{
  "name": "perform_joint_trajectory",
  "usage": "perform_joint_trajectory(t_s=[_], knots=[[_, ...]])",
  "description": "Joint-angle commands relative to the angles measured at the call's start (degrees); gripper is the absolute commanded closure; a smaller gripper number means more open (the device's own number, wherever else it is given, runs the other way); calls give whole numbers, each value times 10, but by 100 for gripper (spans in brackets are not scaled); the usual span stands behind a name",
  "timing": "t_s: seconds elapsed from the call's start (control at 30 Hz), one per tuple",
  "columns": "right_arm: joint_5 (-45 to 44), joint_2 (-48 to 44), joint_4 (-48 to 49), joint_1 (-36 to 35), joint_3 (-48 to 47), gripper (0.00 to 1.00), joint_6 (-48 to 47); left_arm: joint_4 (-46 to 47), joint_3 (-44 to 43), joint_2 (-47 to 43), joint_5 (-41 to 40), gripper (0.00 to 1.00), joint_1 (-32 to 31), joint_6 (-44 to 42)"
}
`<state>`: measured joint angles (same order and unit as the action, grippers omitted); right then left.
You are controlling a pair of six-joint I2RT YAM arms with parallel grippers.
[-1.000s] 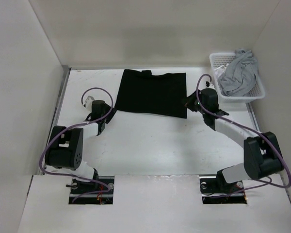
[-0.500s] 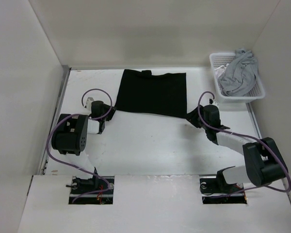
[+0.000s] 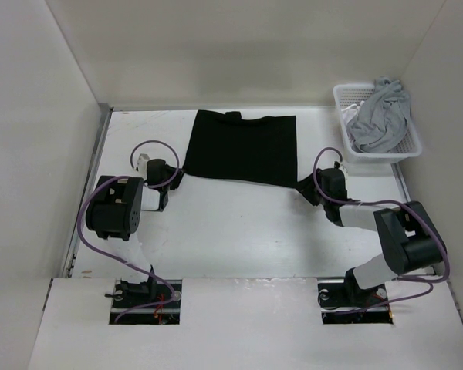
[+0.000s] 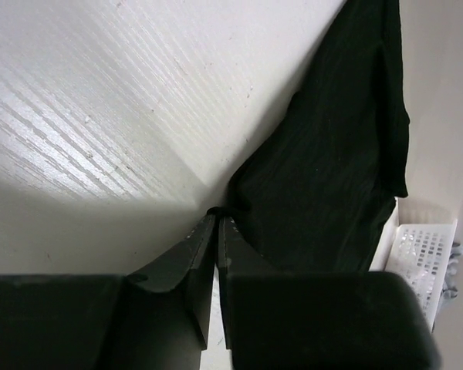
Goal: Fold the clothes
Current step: Fold the tank top
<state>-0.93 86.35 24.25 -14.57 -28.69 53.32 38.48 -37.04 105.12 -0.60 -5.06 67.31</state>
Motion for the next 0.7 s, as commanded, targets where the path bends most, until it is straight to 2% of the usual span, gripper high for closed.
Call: perform_joint_trajectory(t_s=[0.0, 0.17, 0.47, 0.53, 0.67], knots=[[-14, 8, 5, 4, -22, 53, 10, 13, 0, -4, -11, 98, 5, 1], [-43, 7, -20, -1, -31, 55, 30, 16, 12, -16, -11, 100, 11, 5], [-46, 55, -25, -23, -62, 67, 67, 44, 50, -32, 2, 100, 19, 23], [-51, 63, -22, -23, -65, 72, 75, 44, 57, -38, 4, 100, 20, 23], [-63, 83, -16, -30, -73, 88, 86, 44, 64, -55, 5, 100, 21, 23]])
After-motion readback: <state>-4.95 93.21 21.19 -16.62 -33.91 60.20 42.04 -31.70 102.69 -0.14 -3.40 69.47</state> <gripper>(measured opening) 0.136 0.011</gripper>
